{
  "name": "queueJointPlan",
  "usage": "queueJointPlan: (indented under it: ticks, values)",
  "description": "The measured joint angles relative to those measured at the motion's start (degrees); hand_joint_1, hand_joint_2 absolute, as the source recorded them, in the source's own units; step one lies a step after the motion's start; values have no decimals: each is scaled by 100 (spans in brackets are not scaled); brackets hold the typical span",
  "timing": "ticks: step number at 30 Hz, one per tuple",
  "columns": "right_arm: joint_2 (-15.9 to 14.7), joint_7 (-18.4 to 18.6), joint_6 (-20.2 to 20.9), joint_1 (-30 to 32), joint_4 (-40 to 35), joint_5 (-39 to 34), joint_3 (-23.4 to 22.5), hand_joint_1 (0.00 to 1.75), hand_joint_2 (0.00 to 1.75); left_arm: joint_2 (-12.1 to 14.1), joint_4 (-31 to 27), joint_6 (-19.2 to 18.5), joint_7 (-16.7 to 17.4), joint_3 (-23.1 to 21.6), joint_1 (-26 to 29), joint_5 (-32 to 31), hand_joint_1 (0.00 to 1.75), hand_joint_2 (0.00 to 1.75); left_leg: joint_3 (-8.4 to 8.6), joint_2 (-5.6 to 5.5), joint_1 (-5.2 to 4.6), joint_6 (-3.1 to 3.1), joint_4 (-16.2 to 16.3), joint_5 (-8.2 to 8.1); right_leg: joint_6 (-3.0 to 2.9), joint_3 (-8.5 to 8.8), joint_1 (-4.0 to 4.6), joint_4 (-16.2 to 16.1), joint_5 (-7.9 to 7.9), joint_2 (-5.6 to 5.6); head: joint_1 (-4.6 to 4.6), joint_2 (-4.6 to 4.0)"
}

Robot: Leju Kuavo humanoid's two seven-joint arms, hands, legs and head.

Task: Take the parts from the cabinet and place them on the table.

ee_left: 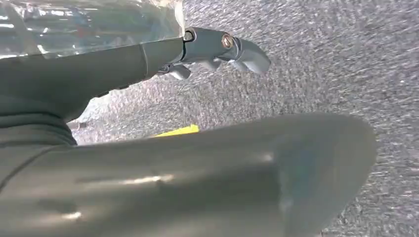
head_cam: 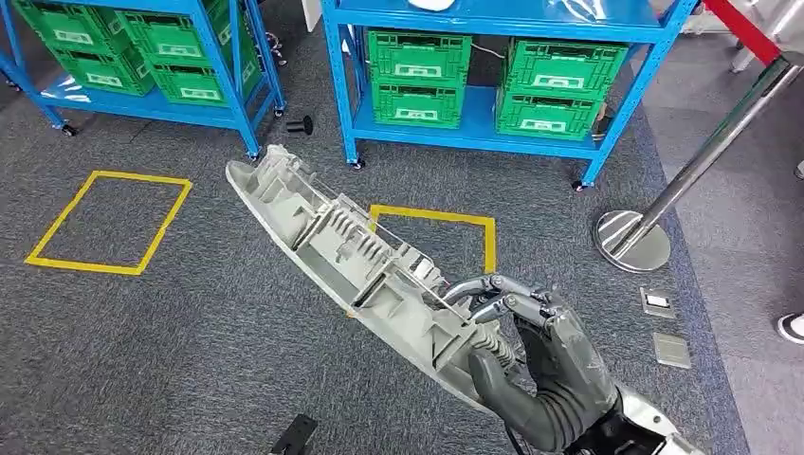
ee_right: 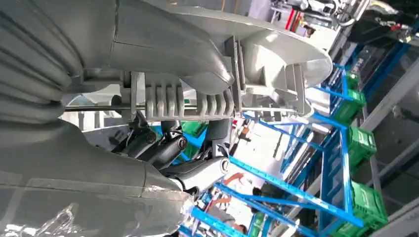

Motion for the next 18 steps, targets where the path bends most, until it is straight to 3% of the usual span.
queueJointPlan:
  ticks: [1, 2, 3, 4, 5, 6, 9, 10, 11, 12, 14, 15, 16, 17, 18]
  values:
    - [0, 0, 0, 13, 0, 4, 0, 175, 175, 0, 0, 0, -2, 0, 11, 0, 0, 175, 9, -54, 12, -22, 6, -14, 24, -6, -23, -51, 140, 0, -4, 0]
    - [0, 0, 0, 16, 0, 24, 0, 175, 175, 0, 0, 0, -2, 0, 16, 0, 0, 175, 20, -111, 28, -49, 25, -32, 42, 118, -42, -365, 395, 5, -2, 0]
    - [-2, 4, 0, 17, 0, 35, 0, 175, 175, -2, 0, 2, -7, 0, 15, 0, 0, 175, 28, -181, 52, -85, 56, -59, 57, 331, -60, -842, 683, 31, -4, 0]
    - [-4, 7, 0, 18, 0, 52, -2, 175, 175, -2, 0, 2, -13, 0, 14, 0, 0, 175, 29, -242, 81, -133, 110, -105, 81, 581, -90, -1396, 956, 161, 4, 0]
    - [-4, 7, 0, 22, 2, 68, 0, 175, 175, 2, 2, 4, -17, 2, 17, 0, 0, 175, -11, -287, 84, -181, 141, -140, 69, 679, -111, -1513, 805, 432, 17, 0]
    - [-4, 7, -2, 41, -15, 76, 0, 175, 175, 0, 4, 7, -13, 0, -4, 0, 0, 175, -65, -335, 90, -217, 222, -148, 13, 685, -105, -1596, 799, 479, 44, 0]
    - [-11, 17, -4, 37, -33, 107, 0, 175, 175, -4, 9, 7, -17, 2, 47, 0, 0, 175, -107, -481, 125, -326, 161, -118, -134, 669, -60, -1522, 756, 316, 33, 0]
    - [-11, 20, -4, 38, -46, 120, -2, 175, 175, 4, 13, 9, -17, 0, 53, 0, 0, 175, -114, -440, 134, -358, 190, -177, -205, 704, -94, -1571, 760, 227, 26, 0]
    - [-9, 24, -4, 41, -50, 135, -4, 175, 175, 2, 15, 13, -20, 2, 52, -2, 0, 175, -195, -199, 101, -367, 350, -261, -242, 741, -82, -1575, 740, 158, 0, 0]
    - [-11, 26, -11, 42, -52, 153, -4, 175, 175, 2, 15, 11, -22, 2, 41, -4, 0, 175, -369, -42, 87, -368, 726, -449, -283, 761, -67, -1576, 721, 91, -50, 0]
    - [-9, 24, -13, 49, -52, 162, 0, 175, 175, 2, 15, 11, -26, 2, 36, -4, 0, 175, -832, 49, 87, -366, 1675, -800, -335, 791, -13, -1574, 686, -63, -90, 0]
    - [-9, 24, -13, 50, -52, 164, 0, 175, 175, 2, 18, 13, -26, 2, 46, -4, 0, 175, -995, 50, 86, -357, 1976, -855, -349, 805, 11, -1572, 671, -129, -96, 0]
    - [-9, 26, -13, 53, -52, 166, 4, 175, 175, 4, 17, 11, -26, 2, 60, -4, 0, 175, -1020, 51, 80, -336, 1975, -754, -358, 827, 34, -1571, 651, -189, -101, 0]
    - [-9, 26, -13, 53, -52, 166, 7, 175, 175, 4, 20, 13, -26, 2, 69, -4, 0, 175, -933, 61, 67, -306, 1742, -548, -359, 852, 55, -1569, 632, -249, -107, 0]
    - [-9, 28, -13, 54, -52, 168, 7, 175, 175, 6, 24, 13, -30, 2, 70, 0, 0, 175, -733, 107, 44, -257, 1292, -259, -355, 891, 72, -1569, 608, -308, -122, 0]
